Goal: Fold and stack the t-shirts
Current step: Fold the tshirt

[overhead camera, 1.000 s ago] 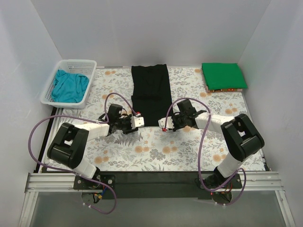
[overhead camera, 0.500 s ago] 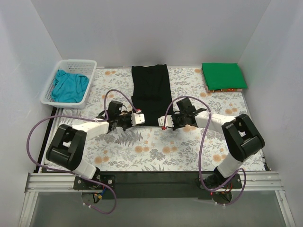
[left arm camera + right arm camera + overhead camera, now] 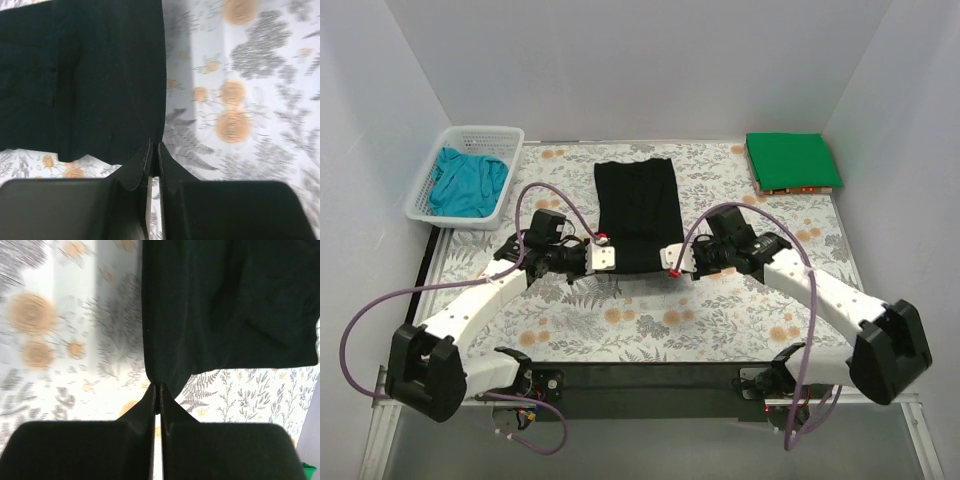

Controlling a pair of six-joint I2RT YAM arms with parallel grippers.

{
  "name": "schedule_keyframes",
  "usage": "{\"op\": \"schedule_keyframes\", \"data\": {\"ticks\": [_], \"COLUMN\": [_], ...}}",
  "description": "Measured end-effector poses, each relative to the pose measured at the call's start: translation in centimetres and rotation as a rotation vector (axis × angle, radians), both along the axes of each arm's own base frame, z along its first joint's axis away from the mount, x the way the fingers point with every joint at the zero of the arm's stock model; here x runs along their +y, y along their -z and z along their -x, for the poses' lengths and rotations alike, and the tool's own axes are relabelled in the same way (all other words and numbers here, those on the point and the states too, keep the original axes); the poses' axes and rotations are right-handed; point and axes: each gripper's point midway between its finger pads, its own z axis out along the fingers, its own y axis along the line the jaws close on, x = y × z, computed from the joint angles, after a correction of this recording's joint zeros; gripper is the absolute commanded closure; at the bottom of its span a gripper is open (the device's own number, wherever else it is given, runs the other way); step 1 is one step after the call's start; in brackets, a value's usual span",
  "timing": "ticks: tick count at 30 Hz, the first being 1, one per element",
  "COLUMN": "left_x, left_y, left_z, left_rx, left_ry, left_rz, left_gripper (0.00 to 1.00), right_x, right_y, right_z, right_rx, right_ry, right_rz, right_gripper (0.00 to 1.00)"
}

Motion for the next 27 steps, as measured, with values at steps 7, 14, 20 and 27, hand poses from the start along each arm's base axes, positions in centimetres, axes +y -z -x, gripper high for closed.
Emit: {"op": "schedule_keyframes", "data": {"ticks": [7, 14, 20, 27], "left_x": [0.9, 0.6, 1.2, 3.3], "left_y": [-5.0, -10.4, -10.9, -3.4], "left_z": [6.8, 8.8, 0.6, -8.3], "left_rx": [0.099, 0.223, 0.316, 0.467], "left_ry": [0.065, -0.003, -0.177, -0.31], "left_rz": [0.049, 0.126, 0.179, 0.187], "left_gripper": [1.0, 1.0, 1.0, 1.0], "right_x": [0.1, 0.1, 0.3, 2.3], "right_y": [-3.8, -6.7, -6.6, -2.2], "right_z": [7.6, 8.7, 2.8, -5.2], "right_rx": [0.063, 0.113, 0.143, 0.197], "right_ry": [-0.058, -0.025, 0.049, 0.046], "right_rz": [-0.051, -0.076, -0.038, -0.001], "right_gripper": [0.99, 0.99, 0.99, 0.99]}}
